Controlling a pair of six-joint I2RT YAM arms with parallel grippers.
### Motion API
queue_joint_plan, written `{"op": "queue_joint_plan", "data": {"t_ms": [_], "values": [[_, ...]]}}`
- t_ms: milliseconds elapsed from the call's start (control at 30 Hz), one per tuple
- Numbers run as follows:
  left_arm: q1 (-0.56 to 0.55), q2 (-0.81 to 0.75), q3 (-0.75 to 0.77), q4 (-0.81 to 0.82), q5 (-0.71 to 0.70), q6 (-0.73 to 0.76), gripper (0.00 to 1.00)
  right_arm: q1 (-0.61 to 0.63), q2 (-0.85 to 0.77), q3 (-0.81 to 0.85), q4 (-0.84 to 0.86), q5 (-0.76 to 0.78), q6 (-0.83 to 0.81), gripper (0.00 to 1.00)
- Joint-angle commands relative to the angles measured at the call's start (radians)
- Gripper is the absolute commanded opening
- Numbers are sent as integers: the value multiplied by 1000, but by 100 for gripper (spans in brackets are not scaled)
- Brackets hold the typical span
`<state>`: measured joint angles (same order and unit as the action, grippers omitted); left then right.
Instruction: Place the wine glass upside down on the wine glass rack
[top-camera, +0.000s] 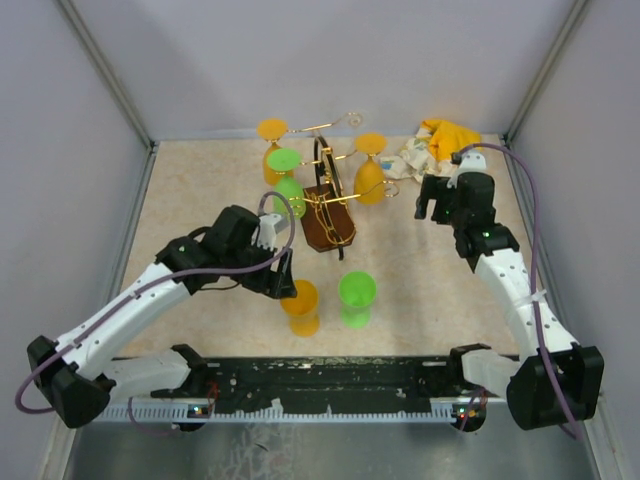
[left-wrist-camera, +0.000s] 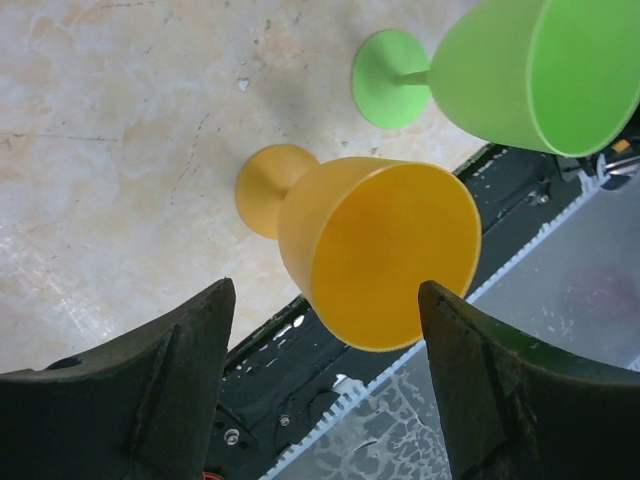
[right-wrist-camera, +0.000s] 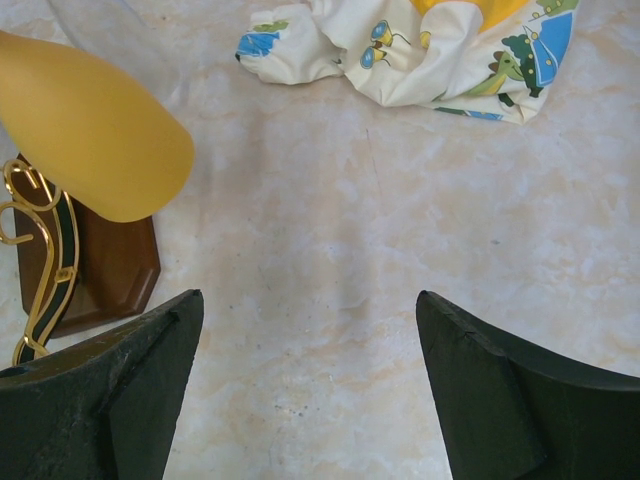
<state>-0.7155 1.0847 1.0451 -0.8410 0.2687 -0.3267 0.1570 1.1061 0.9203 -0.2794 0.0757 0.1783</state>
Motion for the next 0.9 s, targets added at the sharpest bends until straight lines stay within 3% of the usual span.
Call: {"op": "queue_joint_plan", "data": {"t_ms": [0,133,333,600,867], "values": [[-27,41,6,-21,-101,-27,78,7,-31,57,9,28,-15,87],[-42,66,6,-22,-144,-31,65,7,-40,51,14,32,-20,87],[-47,72,10,-27,-165,-38,31,7,-48,49,22,28,-28,87],[-46,76,9,-38,-187,-37,0,7,-62,47,21,32,-32,87],[-46,8,102,-139,-492,-76,0,7,-52,80,-8,30,-43,88]]}}
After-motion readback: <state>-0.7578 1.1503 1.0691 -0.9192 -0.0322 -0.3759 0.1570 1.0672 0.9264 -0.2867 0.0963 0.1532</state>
